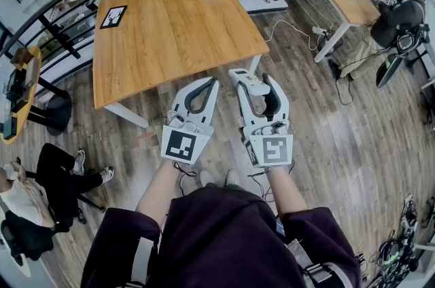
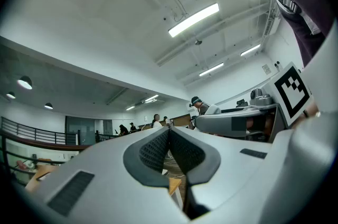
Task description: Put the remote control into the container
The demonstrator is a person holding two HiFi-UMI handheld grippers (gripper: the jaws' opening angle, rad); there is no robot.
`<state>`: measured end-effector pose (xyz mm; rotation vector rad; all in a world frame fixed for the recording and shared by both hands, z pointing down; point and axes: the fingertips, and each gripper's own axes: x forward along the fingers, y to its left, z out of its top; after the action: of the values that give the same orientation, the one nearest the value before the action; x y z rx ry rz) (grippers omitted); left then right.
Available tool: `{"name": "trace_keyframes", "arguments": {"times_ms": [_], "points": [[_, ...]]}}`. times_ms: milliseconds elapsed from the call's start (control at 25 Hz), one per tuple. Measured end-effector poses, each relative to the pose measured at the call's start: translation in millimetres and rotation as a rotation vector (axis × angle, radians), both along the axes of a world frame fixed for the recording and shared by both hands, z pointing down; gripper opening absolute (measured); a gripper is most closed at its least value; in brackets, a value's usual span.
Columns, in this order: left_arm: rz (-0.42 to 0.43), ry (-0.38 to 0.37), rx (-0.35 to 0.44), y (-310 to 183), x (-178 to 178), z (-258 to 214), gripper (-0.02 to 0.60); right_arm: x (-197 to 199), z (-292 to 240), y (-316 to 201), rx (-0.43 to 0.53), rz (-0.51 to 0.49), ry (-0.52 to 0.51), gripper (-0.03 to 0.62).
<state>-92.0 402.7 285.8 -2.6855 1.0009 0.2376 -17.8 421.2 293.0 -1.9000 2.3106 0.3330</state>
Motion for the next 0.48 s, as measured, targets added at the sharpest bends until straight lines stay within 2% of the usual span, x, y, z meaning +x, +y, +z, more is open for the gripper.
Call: {"name": "trace_keyframes", "arguments": {"times_ms": [480], "points": [[0.044, -0.018, -0.028, -20, -32, 18, 0.012, -27, 16, -12, -0.023, 0.064, -0.018, 0.259]]}}
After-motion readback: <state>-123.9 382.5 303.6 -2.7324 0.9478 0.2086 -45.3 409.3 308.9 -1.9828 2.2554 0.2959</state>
